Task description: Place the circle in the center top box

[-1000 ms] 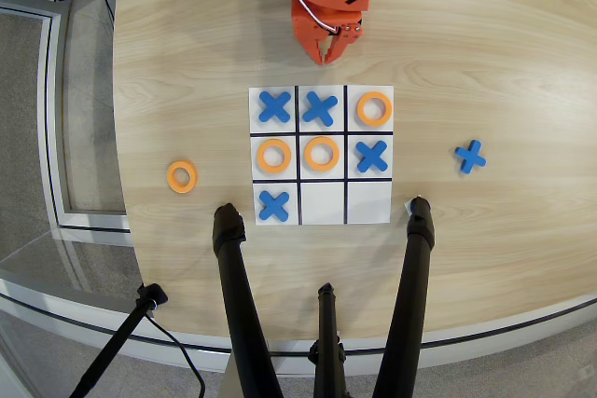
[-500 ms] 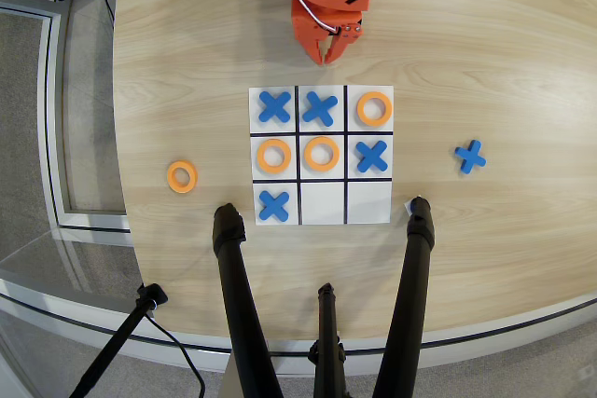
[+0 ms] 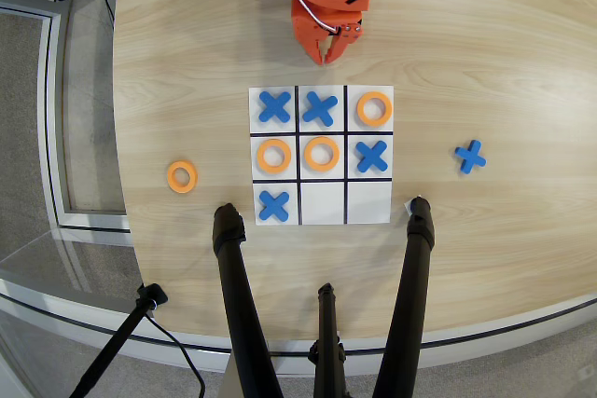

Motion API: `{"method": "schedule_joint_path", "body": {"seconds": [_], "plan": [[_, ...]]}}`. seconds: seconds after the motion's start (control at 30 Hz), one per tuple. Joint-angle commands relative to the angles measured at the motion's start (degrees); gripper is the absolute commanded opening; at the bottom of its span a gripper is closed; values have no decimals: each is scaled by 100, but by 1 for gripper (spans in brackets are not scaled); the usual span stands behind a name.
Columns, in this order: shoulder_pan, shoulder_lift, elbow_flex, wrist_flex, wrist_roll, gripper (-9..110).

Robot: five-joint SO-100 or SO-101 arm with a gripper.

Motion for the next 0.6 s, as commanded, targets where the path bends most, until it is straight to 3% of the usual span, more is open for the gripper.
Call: {"method": "schedule_joint_path", "body": {"seconds": [0.0, 0.57], "plan": [[-26, -44, 316, 26, 44, 0], [-35, -44, 316, 18, -18, 0]]}}
